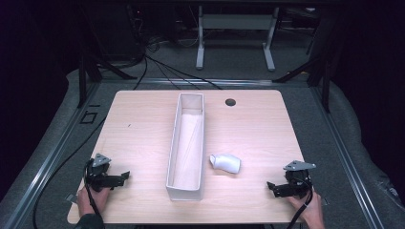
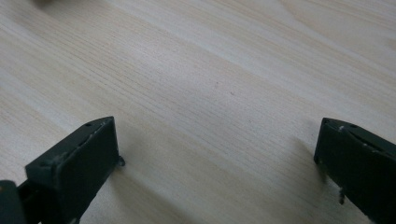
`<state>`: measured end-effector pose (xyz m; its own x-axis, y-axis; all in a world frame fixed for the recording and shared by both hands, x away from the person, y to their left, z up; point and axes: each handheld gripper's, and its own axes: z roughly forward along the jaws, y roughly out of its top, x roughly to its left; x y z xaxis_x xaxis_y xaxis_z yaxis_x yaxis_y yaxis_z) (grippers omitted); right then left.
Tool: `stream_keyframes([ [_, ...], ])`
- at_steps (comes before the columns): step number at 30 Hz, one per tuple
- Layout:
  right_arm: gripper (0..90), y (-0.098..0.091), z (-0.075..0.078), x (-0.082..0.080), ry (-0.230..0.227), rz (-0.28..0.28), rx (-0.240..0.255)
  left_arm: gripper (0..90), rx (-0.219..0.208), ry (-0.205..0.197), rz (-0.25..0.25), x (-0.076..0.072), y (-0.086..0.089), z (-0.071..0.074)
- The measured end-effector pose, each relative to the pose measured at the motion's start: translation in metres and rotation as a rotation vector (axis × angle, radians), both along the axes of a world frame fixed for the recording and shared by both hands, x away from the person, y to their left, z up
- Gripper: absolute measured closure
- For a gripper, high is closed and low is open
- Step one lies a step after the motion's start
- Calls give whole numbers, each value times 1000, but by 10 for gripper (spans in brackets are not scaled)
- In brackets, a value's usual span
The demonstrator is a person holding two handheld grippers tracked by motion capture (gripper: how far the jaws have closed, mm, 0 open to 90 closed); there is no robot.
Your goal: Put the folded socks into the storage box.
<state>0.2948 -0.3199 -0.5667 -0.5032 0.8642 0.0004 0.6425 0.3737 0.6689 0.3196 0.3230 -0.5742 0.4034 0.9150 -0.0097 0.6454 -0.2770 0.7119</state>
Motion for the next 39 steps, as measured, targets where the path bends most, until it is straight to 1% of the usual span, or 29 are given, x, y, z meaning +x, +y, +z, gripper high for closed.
stream_keyframes([
  [7,0,0,1,1,10,6,-5,3,0,0,0,0,0,0],
  [9,0,-1,1,2,14,-3,-2,3,0,1,0,0,0,0],
  [10,0,-2,1,2,13,-1,13,3,0,0,0,0,0,0],
  [11,0,-3,2,3,20,3,23,2,0,1,0,0,0,0],
  [12,0,-3,2,3,20,3,23,2,0,1,0,0,0,0],
  [14,0,-5,3,4,34,-5,39,3,0,1,0,0,0,0],
  [17,0,-6,5,7,59,-4,36,3,0,1,0,0,0,0],
  [18,0,-5,7,7,68,-15,23,2,0,1,0,0,0,0],
  [19,0,-5,8,7,75,0,25,3,0,1,0,0,0,0],
  [20,0,-4,10,8,90,3,20,3,0,1,0,0,0,0],
  [21,0,-4,10,8,90,3,20,3,0,1,0,0,0,0],
  [23,0,-2,15,10,104,15,-7,3,0,1,0,0,0,0],
  [24,0,-2,20,12,120,24,-15,3,0,1,0,0,0,0],
  [25,0,-2,20,12,120,24,-15,3,0,1,0,0,0,0],
  [26,0,-1,26,14,123,24,-34,3,0,1,0,0,0,0],
  [27,0,-1,26,14,123,24,-34,3,0,1,0,0,0,0],
  [28,0,0,31,16,127,34,-43,2,0,1,0,0,0,0],
  [29,0,1,34,16,127,29,-59,2,0,1,0,0,0,0],
  [30,0,2,36,17,123,35,-58,3,0,1,0,0,0,0],
  [32,0,5,42,18,129,50,-82,3,0,1,0,0,0,0],
  [33,0,5,42,18,129,50,-82,2,0,1,0,0,0,0],
  [36,0,15,53,22,138,74,-129,2,0,1,1,0,0,0],
  [37,0,15,53,22,138,74,-129,3,0,1,1,0,0,0],
  [38,0,19,58,23,136,90,-137,3,0,1,1,0,0,0],
  [39,0,21,60,24,136,94,-143,2,0,1,1,0,0,0],
])
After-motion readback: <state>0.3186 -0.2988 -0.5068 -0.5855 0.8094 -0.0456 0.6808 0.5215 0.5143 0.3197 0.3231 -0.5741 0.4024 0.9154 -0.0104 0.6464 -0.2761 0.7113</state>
